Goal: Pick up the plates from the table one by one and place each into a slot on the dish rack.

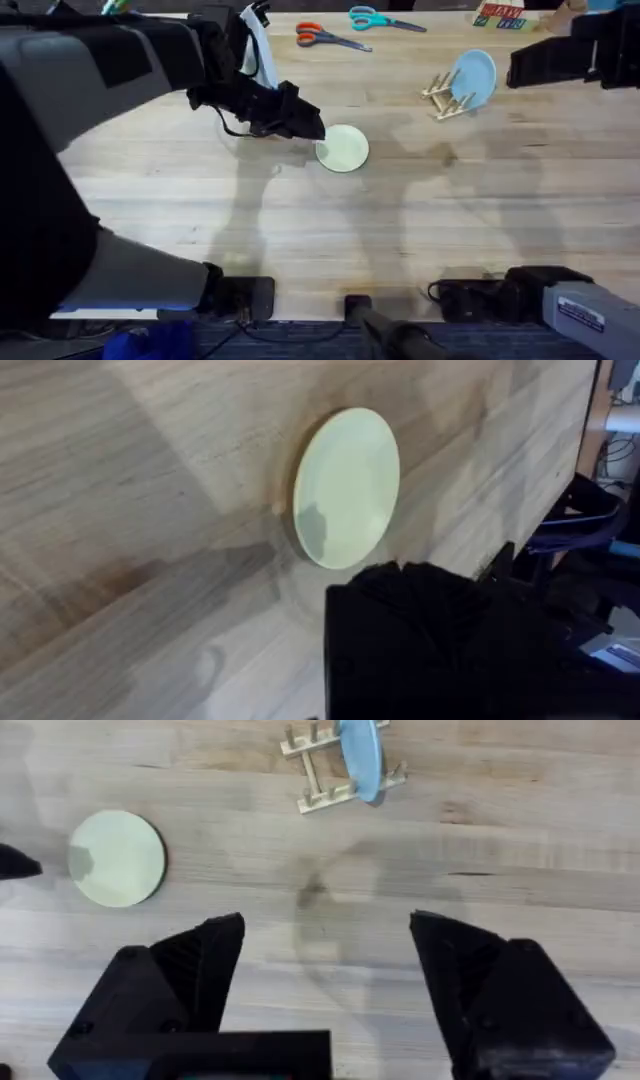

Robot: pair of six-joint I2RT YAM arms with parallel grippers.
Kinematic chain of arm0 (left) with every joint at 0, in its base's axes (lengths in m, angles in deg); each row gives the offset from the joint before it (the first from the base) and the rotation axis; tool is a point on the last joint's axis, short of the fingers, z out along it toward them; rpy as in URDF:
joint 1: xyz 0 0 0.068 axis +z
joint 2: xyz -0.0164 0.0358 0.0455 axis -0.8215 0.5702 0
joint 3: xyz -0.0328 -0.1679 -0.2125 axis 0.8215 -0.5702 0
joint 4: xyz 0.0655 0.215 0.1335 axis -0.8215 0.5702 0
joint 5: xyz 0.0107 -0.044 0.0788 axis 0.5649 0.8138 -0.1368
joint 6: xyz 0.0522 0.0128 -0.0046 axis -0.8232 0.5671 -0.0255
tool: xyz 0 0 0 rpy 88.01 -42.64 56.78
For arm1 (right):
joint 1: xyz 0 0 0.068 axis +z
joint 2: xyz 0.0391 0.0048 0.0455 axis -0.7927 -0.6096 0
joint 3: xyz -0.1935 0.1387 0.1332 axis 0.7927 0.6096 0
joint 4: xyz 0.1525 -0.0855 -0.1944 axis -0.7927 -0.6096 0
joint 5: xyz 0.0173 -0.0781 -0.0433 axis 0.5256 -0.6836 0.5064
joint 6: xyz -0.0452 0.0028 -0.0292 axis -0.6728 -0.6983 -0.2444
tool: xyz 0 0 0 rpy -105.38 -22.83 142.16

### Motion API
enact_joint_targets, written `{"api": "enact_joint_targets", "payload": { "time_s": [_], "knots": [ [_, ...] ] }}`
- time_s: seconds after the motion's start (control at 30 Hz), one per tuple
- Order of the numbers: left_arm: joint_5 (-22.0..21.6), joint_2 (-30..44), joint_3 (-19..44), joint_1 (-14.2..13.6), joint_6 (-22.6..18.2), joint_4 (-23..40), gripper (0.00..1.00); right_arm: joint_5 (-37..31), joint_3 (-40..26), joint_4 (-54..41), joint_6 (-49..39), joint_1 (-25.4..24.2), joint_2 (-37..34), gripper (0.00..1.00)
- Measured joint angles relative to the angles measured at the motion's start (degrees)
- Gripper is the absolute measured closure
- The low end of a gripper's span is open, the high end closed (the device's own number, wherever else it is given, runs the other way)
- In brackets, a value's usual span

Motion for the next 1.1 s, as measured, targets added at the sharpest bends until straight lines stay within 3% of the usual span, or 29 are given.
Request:
{"api": "enact_joint_targets", "payload": {
  "time_s": [0.33,1.1],
  "knots": [
    [-0.2,1.4,-3.0,0.0,0.0,-3.6,0.958,0.0,0.0,0.0,0.0,0.0,0.0,0.007],
    [-0.2,6.5,-3.2,0.0,0.7,-8.1,0.959,0.0,0.0,0.0,0.0,0.0,0.0,0.007]
  ]
}}
